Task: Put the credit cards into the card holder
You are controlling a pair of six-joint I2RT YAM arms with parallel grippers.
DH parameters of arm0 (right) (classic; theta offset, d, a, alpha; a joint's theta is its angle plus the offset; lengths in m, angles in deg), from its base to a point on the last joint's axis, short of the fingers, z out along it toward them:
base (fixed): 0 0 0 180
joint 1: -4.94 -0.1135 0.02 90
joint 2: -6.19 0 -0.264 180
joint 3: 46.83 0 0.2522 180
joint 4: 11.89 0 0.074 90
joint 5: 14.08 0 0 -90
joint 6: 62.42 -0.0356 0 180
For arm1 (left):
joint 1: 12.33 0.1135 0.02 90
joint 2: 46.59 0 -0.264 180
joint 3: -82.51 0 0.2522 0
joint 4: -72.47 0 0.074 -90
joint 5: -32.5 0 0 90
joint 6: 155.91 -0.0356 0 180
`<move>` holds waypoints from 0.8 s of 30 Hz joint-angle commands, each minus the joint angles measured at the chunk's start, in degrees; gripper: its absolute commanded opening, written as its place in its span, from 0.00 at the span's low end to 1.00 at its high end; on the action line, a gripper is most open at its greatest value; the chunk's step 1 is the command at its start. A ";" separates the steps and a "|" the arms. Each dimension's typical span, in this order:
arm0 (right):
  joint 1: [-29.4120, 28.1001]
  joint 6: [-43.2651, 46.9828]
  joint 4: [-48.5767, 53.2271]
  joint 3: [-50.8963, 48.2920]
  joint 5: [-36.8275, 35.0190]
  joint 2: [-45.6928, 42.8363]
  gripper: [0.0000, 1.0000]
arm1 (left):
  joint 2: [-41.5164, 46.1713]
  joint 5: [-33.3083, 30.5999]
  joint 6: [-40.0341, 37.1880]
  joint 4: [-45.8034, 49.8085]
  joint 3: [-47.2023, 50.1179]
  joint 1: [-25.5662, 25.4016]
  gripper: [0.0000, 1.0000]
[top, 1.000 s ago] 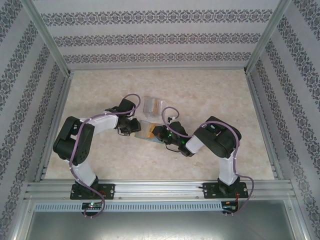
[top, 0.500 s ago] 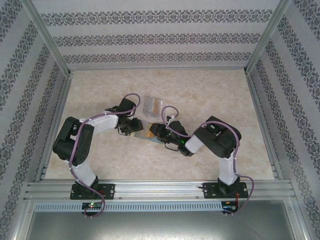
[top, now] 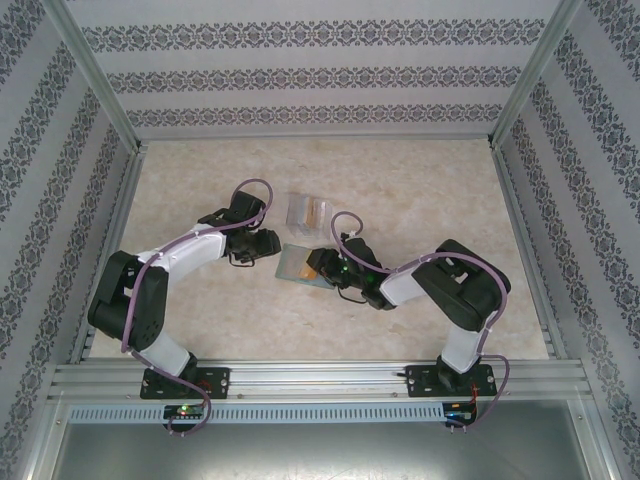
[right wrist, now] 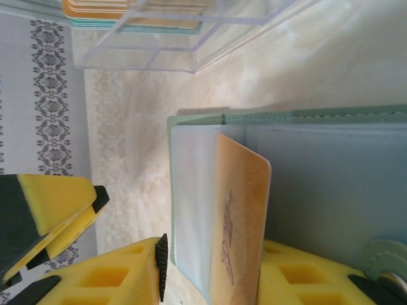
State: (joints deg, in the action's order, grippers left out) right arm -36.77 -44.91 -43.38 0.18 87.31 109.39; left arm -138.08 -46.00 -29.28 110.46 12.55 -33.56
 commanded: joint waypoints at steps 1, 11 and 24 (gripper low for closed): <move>0.57 1.74 5.46 0.82 -0.39 0.56 0.30 | 0.17 -0.25 -0.67 1.44 -0.35 0.84 0.54; 0.68 1.03 4.66 3.02 1.99 4.21 0.00 | -4.33 3.56 -0.75 -2.35 1.68 0.83 0.52; 0.72 3.68 11.13 5.94 2.70 2.89 0.25 | -6.12 3.99 -0.36 -3.06 1.44 0.84 0.52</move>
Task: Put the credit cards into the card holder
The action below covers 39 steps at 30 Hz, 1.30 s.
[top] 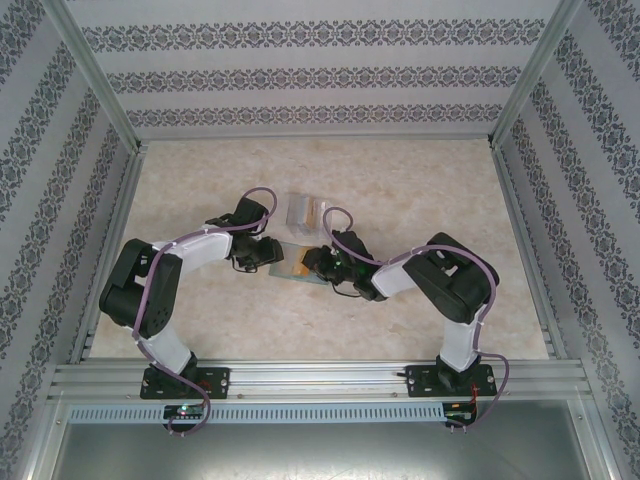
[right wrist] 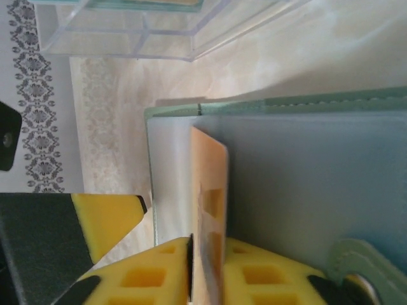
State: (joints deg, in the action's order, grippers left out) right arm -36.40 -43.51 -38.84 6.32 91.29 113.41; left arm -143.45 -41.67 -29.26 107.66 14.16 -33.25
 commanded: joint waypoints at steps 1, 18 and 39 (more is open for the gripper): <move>0.46 2.74 7.77 -0.10 -1.41 -1.71 0.28 | -0.75 -0.36 -0.35 -0.29 -0.08 0.46 0.52; -1.15 11.63 28.20 6.24 -7.93 -8.83 0.49 | -1.49 -0.13 -0.52 -0.18 0.07 0.49 0.52; -3.49 16.67 36.47 10.83 -11.17 -8.10 0.17 | -4.34 2.01 -0.08 -2.36 0.15 0.48 0.53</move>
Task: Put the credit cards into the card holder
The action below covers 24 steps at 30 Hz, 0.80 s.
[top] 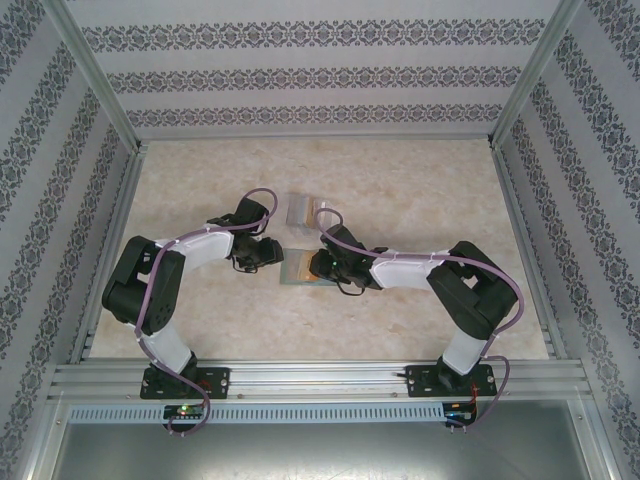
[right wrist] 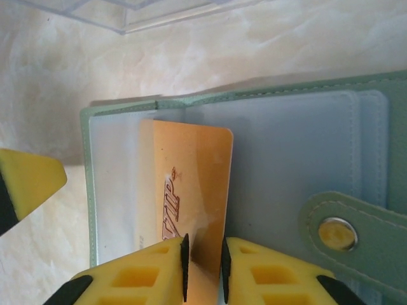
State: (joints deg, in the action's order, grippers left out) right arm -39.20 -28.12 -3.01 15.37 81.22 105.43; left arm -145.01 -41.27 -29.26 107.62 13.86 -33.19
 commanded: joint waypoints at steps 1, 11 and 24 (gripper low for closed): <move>-0.82 1.46 0.47 1.87 -0.71 0.13 0.14 | -2.84 1.50 -0.08 -2.40 0.35 0.46 0.52; -0.89 2.88 -1.60 3.27 3.30 2.83 0.00 | -4.05 1.81 0.18 -2.65 0.22 0.41 0.39; -0.47 3.23 -2.43 5.26 7.38 7.08 0.00 | -6.20 1.59 0.44 -1.79 -1.13 0.43 0.24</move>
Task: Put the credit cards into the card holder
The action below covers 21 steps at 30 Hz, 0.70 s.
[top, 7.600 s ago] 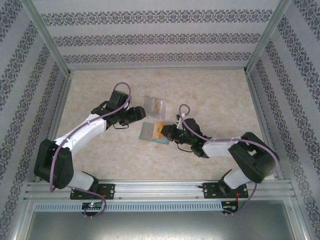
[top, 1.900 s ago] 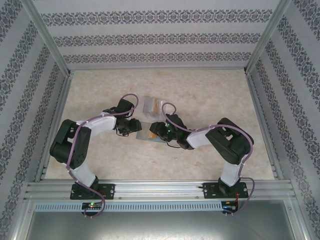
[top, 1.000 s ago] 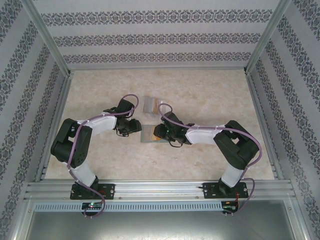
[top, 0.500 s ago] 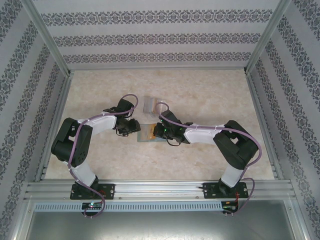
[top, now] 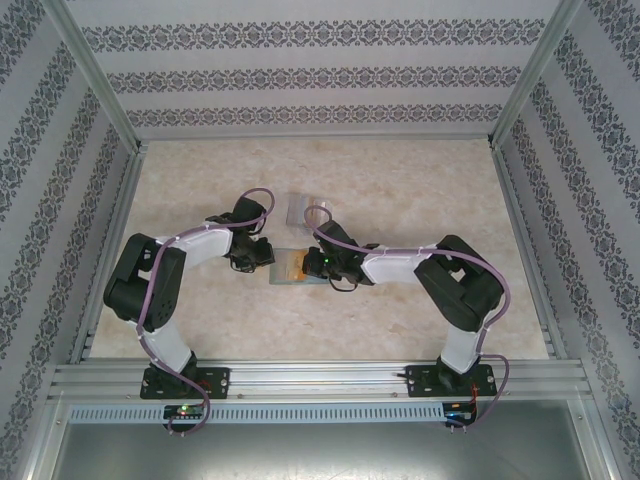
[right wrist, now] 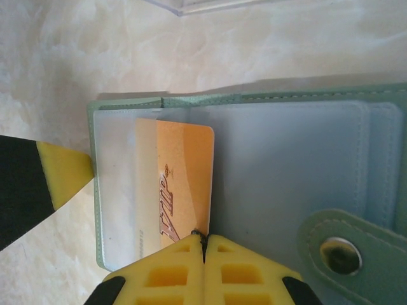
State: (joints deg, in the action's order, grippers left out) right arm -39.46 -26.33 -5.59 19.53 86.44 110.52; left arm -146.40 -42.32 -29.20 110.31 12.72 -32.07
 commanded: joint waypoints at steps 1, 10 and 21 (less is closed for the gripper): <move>-0.15 1.57 0.03 1.14 2.50 2.16 0.00 | -5.03 2.71 0.31 -4.35 -0.25 -0.66 0.22; -0.16 2.22 -0.74 3.19 5.08 4.29 0.00 | -5.08 3.10 0.94 -4.20 -0.60 -0.69 0.21; -2.11 -2.52 -6.86 1.54 2.65 3.92 0.00 | -3.29 1.86 1.65 -3.84 0.59 -0.69 0.22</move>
State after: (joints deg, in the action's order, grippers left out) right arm -40.90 -27.36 -9.61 22.63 90.33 114.48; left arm -146.93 -42.78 -28.04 111.73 11.83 -32.07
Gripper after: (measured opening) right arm 0.041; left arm 0.220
